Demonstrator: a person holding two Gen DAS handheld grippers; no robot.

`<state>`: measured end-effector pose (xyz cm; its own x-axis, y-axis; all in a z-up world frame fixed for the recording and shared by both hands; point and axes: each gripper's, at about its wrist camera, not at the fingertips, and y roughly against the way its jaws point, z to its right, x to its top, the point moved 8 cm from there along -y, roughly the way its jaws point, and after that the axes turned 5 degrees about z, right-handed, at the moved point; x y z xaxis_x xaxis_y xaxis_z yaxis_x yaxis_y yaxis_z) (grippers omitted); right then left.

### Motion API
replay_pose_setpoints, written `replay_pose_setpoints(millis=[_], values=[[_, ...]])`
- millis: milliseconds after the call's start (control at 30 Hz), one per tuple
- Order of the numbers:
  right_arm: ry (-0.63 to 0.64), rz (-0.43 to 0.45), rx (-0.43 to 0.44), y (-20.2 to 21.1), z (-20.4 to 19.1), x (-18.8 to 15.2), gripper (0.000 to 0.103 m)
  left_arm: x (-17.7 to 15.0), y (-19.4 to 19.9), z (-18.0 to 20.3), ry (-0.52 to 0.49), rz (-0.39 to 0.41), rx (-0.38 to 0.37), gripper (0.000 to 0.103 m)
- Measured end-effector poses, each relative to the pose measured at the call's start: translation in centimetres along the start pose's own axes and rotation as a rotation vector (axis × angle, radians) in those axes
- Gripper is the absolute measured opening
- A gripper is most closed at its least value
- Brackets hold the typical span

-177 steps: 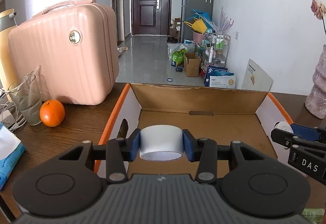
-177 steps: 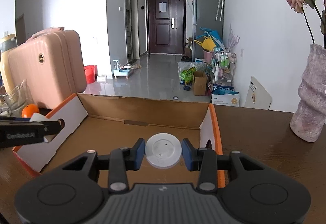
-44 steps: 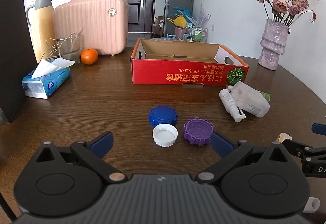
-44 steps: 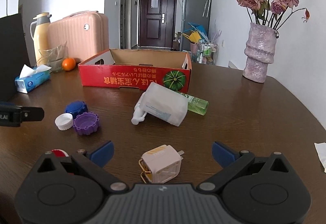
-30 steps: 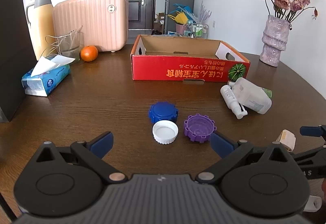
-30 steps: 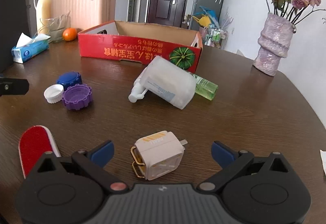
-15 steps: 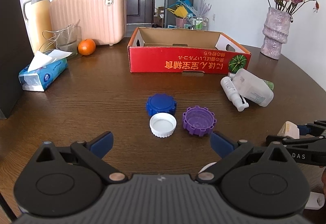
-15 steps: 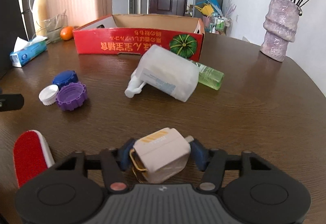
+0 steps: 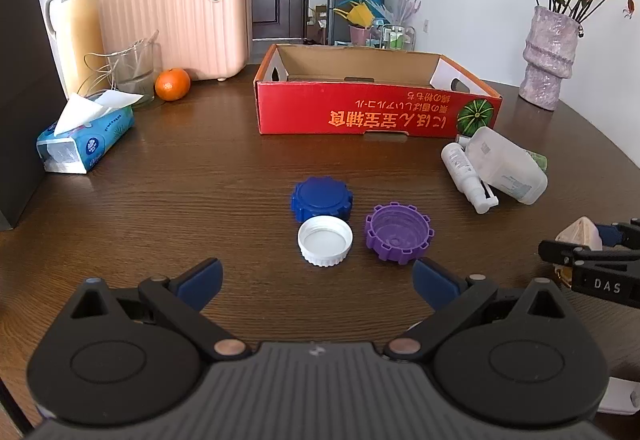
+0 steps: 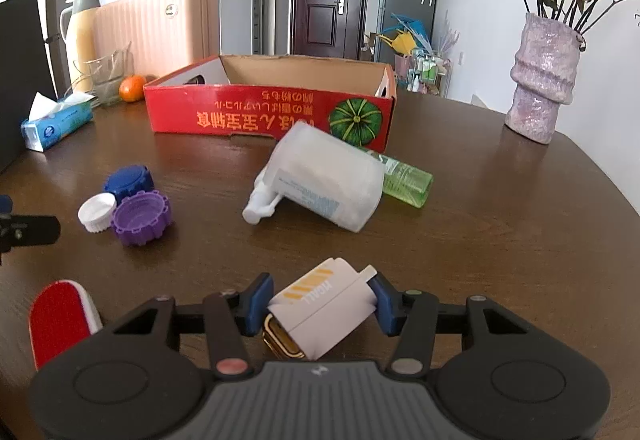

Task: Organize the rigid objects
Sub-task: 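Lift the plug adapter with the right gripper while the left approaches the white cap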

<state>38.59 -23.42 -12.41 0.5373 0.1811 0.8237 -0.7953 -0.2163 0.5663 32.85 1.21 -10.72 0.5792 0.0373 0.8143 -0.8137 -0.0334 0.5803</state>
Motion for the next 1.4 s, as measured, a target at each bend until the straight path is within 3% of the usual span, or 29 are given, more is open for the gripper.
replay_pose_setpoints(millis=[467,700,1200,1400], values=[[0.026,0.081,0.014,-0.1,-0.4,3.3,0.052,1.1,-1.8,-0.5,-0.025,-0.026,0.044,0.103],[-0.002,0.12,0.028,-0.8,-0.4,4.9,0.052,2.5,-2.9,1.1,-0.086,-0.016,0.04,0.103],[-0.058,0.129,0.033,-1.7,0.4,4.3,0.052,2.0,-5.9,-1.0,-0.042,-0.052,0.066,0.102],[-0.07,0.127,0.024,-2.0,0.8,4.1,0.052,1.4,-6.5,-0.7,-0.067,-0.075,0.056,0.094]])
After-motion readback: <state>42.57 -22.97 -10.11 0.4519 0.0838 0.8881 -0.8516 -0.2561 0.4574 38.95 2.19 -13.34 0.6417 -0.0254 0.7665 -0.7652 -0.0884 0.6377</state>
